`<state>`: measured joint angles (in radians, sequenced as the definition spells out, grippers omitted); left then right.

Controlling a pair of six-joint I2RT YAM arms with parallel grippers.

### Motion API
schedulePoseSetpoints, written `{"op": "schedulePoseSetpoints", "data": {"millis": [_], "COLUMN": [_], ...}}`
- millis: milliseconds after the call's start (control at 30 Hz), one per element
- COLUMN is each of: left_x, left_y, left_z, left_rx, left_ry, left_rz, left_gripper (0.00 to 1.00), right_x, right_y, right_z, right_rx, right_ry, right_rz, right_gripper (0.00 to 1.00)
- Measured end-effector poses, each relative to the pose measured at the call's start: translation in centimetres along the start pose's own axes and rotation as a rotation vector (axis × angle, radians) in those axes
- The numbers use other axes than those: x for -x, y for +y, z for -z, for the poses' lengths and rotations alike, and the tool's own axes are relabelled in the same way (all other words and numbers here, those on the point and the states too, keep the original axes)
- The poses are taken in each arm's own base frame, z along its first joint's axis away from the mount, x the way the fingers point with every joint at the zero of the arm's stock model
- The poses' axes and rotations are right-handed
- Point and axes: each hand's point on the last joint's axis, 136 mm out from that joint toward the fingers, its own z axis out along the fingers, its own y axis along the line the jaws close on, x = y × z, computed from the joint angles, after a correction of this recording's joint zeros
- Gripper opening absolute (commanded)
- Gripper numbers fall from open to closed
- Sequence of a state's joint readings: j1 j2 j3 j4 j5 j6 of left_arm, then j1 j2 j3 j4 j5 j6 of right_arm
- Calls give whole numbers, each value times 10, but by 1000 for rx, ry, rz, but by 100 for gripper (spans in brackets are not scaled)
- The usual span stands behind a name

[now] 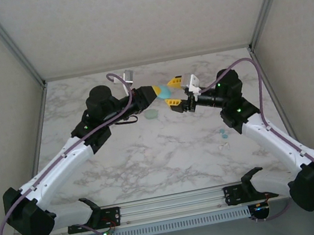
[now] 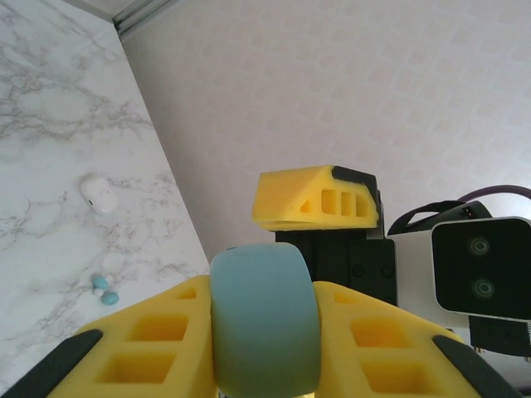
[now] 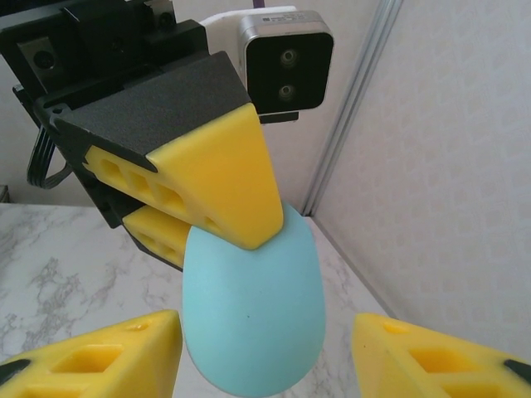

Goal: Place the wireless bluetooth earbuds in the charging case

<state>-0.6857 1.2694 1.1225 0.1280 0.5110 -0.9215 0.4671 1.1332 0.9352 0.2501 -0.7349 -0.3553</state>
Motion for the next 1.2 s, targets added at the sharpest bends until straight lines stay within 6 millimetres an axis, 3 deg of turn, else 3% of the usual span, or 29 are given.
{"op": "schedulePoseSetpoints", "data": {"millis": [333, 567, 1200], "left_x": [1, 1, 2], "left_y": [-1, 0, -2], "left_z": [0, 0, 0], "left_rx": [-3, -2, -8], "left_ry": [-3, -2, -5], "left_rz": [3, 6, 3], "left_gripper": [16, 17, 18], "right_x": [1, 0, 1], "right_y": [2, 2, 0], "right_z": [-3, -4, -7], "right_rx": [30, 34, 40], "right_ry": [-4, -4, -3], "right_rz": [-7, -12, -14], "right_gripper": [46, 53, 48]}}
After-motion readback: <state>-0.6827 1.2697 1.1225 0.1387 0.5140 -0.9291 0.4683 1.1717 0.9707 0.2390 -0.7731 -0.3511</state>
